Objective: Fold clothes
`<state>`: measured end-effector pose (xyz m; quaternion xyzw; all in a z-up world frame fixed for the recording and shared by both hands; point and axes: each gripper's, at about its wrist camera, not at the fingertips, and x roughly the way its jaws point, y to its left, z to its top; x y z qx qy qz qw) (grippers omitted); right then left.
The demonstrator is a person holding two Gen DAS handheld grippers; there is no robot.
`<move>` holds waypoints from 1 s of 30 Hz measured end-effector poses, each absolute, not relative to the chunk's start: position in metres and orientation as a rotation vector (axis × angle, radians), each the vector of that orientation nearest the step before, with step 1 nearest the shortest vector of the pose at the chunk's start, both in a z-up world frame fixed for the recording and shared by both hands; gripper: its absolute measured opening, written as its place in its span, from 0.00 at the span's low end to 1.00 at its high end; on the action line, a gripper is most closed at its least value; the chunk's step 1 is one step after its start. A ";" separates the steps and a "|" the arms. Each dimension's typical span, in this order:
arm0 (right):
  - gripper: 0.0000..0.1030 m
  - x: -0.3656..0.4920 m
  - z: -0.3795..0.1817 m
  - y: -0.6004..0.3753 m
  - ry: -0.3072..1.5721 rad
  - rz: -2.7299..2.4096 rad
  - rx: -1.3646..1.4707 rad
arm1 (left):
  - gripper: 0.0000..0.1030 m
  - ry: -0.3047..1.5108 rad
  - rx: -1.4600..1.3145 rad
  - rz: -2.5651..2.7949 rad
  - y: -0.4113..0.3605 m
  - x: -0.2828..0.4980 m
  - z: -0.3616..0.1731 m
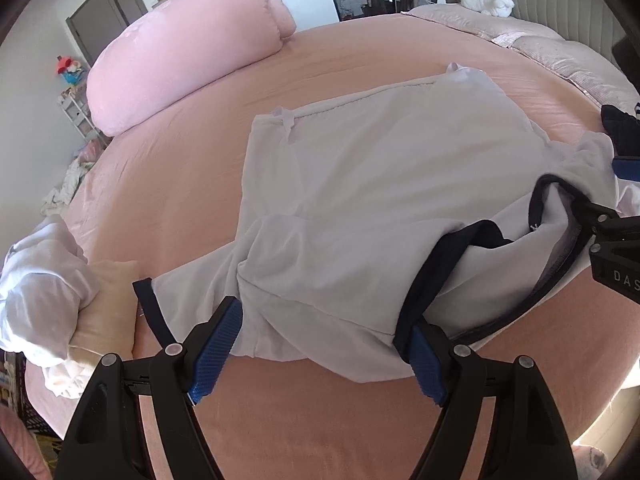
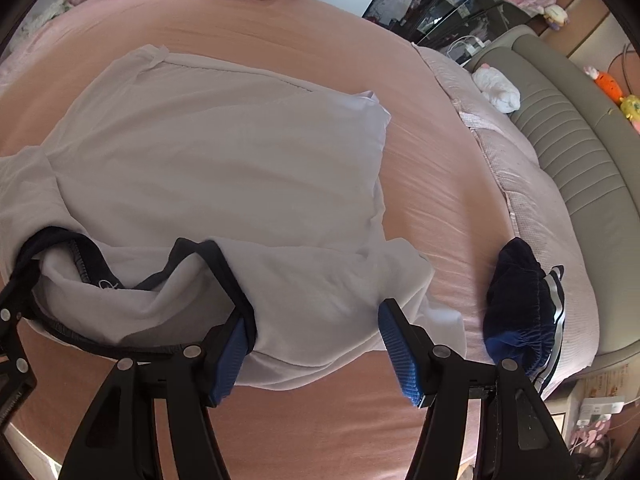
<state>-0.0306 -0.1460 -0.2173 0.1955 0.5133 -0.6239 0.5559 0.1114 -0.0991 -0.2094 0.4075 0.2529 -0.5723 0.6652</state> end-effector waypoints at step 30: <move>0.09 -0.096 -0.209 -0.054 0.889 -1.380 0.798 | 0.26 0.734 0.736 -1.364 -0.025 0.122 -0.184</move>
